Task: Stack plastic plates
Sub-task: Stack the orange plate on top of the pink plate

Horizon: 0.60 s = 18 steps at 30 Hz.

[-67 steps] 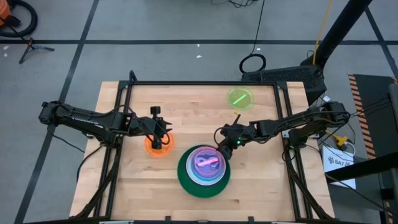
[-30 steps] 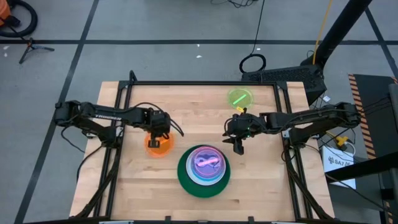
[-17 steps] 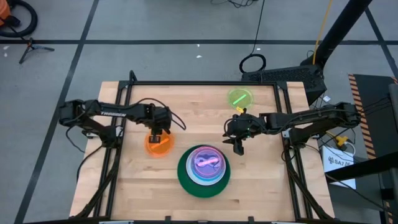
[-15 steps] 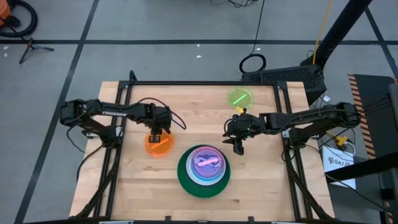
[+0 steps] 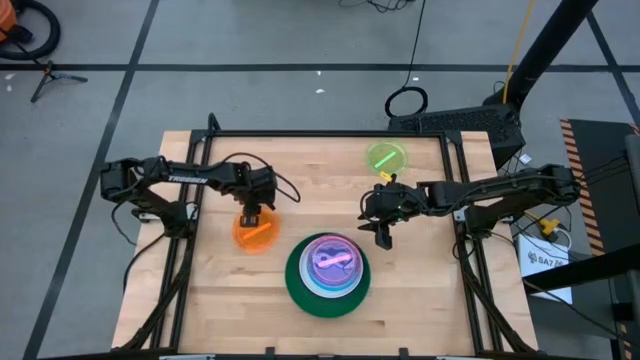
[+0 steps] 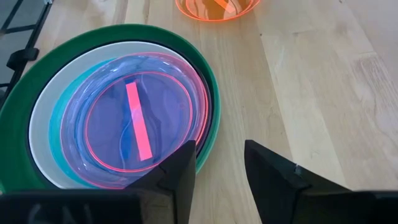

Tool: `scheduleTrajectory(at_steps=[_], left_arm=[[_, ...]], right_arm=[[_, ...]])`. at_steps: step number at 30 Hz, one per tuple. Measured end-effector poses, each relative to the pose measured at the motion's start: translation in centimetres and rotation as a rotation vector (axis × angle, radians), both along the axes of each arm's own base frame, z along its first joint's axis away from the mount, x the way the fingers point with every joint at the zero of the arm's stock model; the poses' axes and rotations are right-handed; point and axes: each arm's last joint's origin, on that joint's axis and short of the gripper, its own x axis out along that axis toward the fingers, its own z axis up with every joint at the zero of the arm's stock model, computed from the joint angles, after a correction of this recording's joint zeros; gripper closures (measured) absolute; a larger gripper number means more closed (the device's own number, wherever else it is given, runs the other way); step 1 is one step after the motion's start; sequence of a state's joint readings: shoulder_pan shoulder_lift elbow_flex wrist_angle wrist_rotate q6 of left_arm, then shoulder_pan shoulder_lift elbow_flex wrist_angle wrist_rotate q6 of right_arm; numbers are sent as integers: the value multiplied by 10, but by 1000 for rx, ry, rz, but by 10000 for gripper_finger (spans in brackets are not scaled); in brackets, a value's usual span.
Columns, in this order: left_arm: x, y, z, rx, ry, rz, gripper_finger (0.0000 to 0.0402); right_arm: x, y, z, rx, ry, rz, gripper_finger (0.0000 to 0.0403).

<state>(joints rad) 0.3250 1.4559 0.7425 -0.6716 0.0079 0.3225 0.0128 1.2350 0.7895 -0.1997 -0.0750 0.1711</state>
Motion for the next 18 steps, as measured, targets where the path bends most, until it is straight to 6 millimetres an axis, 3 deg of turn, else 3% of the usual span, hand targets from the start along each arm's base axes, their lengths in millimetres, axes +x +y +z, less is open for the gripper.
scheduleTrajectory(at_steps=[18], left_arm=[[3,3,1,-54,-65,13,263]], right_arm=[[0,0,0,14,2,-12,271]])
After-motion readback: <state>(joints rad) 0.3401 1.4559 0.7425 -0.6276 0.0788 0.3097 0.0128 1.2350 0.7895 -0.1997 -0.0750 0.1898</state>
